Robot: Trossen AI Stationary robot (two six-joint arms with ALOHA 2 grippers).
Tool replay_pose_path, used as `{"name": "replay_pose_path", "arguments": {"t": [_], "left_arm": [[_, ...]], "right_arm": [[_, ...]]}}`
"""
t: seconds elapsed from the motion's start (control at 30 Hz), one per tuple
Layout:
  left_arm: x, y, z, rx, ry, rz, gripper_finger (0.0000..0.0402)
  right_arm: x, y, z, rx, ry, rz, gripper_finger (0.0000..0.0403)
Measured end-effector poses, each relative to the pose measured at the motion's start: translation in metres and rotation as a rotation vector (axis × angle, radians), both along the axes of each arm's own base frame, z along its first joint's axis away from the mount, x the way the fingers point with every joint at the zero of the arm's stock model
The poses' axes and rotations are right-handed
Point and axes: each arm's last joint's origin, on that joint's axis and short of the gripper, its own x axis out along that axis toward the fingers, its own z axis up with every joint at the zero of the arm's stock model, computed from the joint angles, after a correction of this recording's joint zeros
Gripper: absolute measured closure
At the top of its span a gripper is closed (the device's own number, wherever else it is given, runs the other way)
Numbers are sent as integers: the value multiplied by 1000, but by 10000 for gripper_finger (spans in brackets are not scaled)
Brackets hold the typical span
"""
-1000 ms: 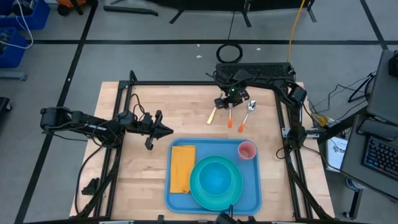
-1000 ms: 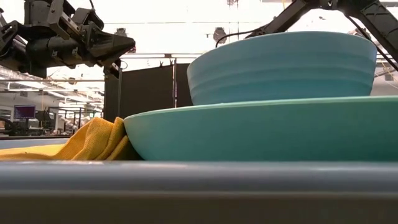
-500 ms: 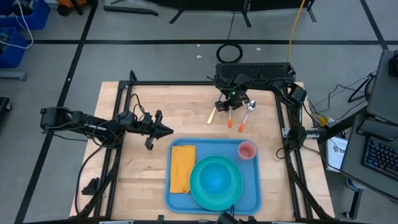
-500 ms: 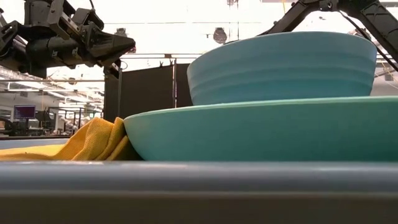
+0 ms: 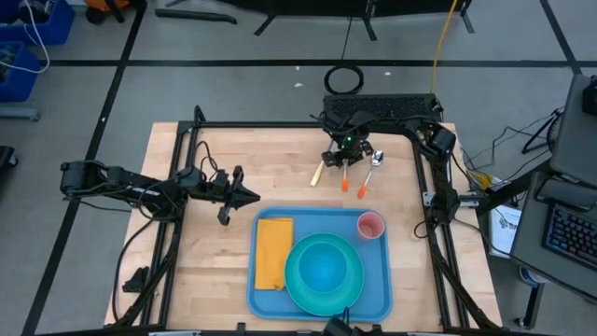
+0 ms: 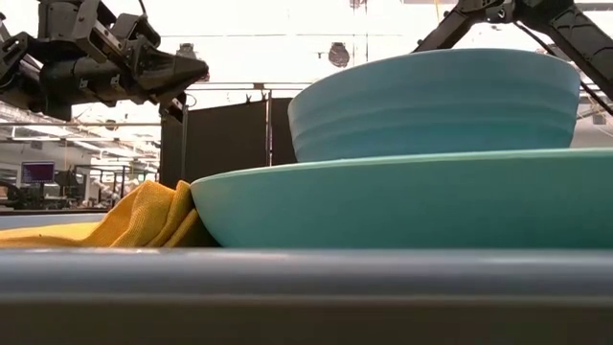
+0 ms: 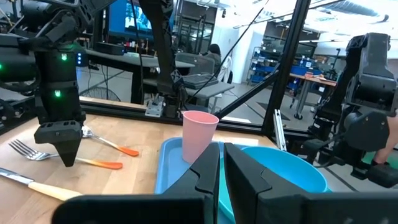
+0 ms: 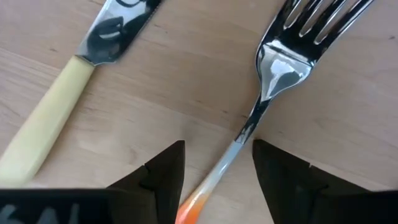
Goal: Set up tray
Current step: Put the orange fork on top of the orange napkin on the blue serving tray
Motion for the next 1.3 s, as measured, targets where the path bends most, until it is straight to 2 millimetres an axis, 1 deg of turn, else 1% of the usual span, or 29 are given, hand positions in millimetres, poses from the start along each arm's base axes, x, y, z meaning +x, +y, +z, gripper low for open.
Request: {"name": "replay_pose_path", "arguments": {"t": [0.13,0.27,0.67,0.83,1.1,1.2,1.3], "left_arm": [[0,0,0,1,2,0,376],[0,0,0,1,4,1,376],[0,0,-1,-2,13,1,376],[0,0,-2,-1,18,1,376],[0,0,-2,-2,23,1,376],[0,0,-2,-2,23,1,376],[0,0,-3,-3,29,1,376]], "right_arm": [[0,0,2,-11,-11,0,220],[0,0,1,-11,-10,0,241],[0,-1,0,-22,-6,19,359],[0,-1,0,-25,-11,36,393],[0,-1,0,-35,-8,49,396],[0,-1,4,-46,-17,51,399],[1,-2,12,-82,-55,47,400]]}}
